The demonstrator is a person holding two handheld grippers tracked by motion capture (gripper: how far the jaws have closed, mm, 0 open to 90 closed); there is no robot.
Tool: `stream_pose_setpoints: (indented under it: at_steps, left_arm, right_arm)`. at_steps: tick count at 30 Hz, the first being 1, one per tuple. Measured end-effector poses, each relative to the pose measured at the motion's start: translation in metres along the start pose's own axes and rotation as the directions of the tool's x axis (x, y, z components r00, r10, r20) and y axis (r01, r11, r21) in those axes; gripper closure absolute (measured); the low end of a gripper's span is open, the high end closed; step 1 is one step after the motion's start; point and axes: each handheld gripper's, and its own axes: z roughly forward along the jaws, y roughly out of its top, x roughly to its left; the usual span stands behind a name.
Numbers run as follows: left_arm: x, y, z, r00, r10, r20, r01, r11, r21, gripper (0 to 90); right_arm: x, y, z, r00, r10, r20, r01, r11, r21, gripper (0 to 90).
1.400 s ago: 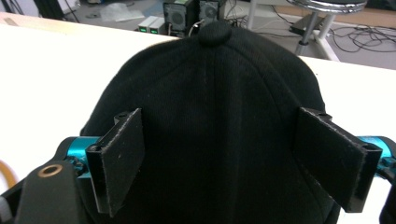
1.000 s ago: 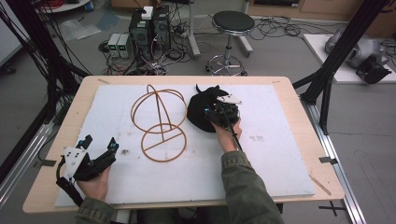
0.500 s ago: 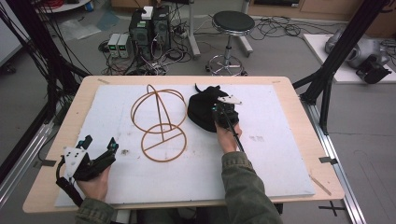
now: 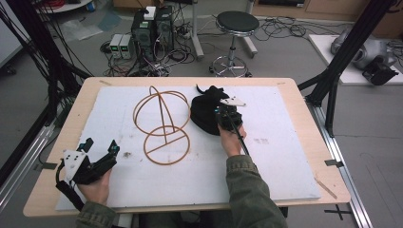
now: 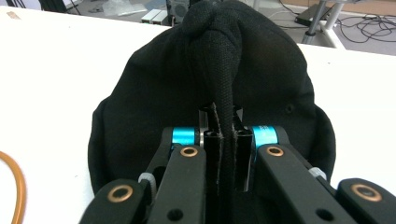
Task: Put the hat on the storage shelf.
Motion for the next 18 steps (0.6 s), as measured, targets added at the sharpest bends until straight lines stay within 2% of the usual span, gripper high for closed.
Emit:
stream_pose_setpoints:
  at_steps: [6, 7, 10, 11, 13, 14, 15, 18]
  left_arm:
    - [0.0, 0.0, 0.0, 1.0, 0.0, -0.001, 0.0, 1.0, 0.003, 18.3]
    - [0.0, 0.0, 0.0, 1.0, -0.002, 0.0, 0.002, 1.0, 0.002, 18.3]
    - [0.0, 0.0, 0.0, 1.0, -0.002, 0.001, 0.002, 1.0, 0.002, 18.4]
    - [-0.001, 0.0, 0.0, 1.0, 0.0, 0.001, 0.0, 1.0, 0.003, 18.4]
    - [-0.001, 0.0, 0.001, 1.0, 0.001, 0.003, -0.001, 1.0, 0.003, 18.4]
    - [-0.001, 0.0, 0.001, 1.0, 0.001, 0.003, -0.001, 1.0, 0.005, 18.4]
    - [-0.001, 0.0, 0.001, 1.0, 0.0, 0.002, 0.0, 1.0, 0.004, 18.5]
    - [0.0, 0.0, 0.001, 1.0, -0.006, -0.003, 0.006, 1.0, 0.001, 18.6]
  right_arm:
    - [-0.005, 0.007, -0.012, 0.9999, 0.012, -0.011, -0.012, 0.999, -0.049, 87.5]
    - [-0.009, 0.01, -0.018, 0.9992, 0.027, -0.03, -0.029, 0.996, -0.079, 87.5]
    - [-0.01, 0.013, -0.024, 0.9986, 0.034, -0.04, -0.038, 0.994, -0.104, 87.5]
    - [-0.013, 0.016, -0.03, 0.9984, 0.037, -0.043, -0.042, 0.99, -0.137, 87.5]
    - [-0.014, 0.017, -0.033, 0.9977, 0.047, -0.048, -0.054, 0.987, -0.152, 87.5]
    - [-0.015, 0.019, -0.036, 0.9962, 0.061, -0.062, -0.071, 0.984, -0.166, 87.5]
    - [-0.018, 0.021, -0.043, 0.9929, 0.084, -0.084, -0.099, 0.976, -0.196, 87.4]
    - [-0.02, 0.023, -0.047, 0.991, 0.094, -0.096, -0.113, 0.97, -0.214, 87.5]
